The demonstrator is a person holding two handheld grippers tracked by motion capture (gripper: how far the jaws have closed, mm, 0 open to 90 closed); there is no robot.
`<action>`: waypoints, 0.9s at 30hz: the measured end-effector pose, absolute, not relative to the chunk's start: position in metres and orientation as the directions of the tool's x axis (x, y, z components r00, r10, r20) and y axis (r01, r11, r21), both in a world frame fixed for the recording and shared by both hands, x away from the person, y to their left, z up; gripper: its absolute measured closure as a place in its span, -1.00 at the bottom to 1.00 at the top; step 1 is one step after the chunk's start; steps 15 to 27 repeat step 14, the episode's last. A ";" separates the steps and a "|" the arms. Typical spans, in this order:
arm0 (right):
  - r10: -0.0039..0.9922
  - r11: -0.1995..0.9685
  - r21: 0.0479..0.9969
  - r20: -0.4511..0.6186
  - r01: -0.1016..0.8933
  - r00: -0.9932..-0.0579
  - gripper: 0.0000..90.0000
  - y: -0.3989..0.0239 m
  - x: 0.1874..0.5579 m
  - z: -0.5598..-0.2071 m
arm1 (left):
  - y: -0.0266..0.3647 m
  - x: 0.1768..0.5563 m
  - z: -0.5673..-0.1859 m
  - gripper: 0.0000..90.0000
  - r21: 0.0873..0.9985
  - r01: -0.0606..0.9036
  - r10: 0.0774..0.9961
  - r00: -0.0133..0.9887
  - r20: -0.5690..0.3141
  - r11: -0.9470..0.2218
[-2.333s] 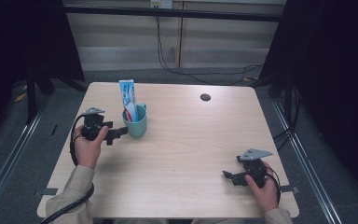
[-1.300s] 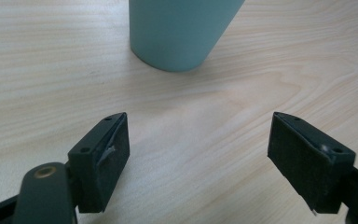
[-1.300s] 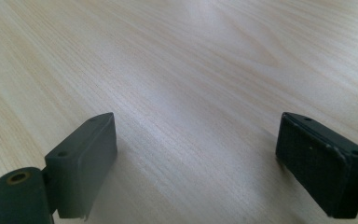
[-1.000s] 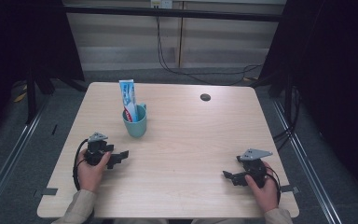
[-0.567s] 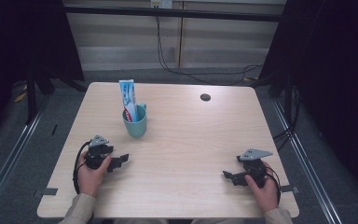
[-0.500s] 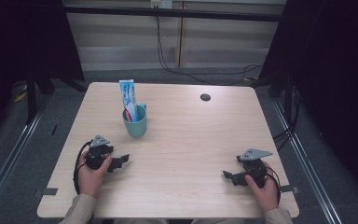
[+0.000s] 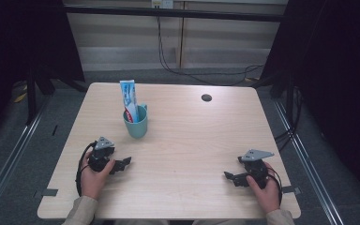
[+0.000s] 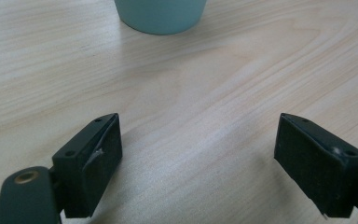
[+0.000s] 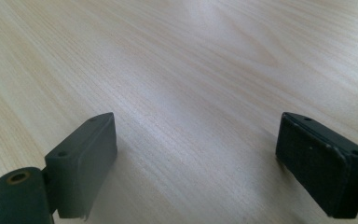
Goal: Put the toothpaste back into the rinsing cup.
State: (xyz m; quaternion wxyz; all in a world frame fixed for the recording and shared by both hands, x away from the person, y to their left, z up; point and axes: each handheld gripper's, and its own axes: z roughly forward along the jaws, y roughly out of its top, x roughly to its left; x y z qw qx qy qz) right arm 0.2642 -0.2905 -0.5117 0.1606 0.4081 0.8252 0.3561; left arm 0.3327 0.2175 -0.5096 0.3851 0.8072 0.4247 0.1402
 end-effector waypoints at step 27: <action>0.784 0.416 0.719 0.026 0.557 -0.620 -0.73 -0.290 0.264 -0.512 | 0.214 0.331 -0.510 -0.67 0.732 0.561 0.791 0.609 -0.049 -0.387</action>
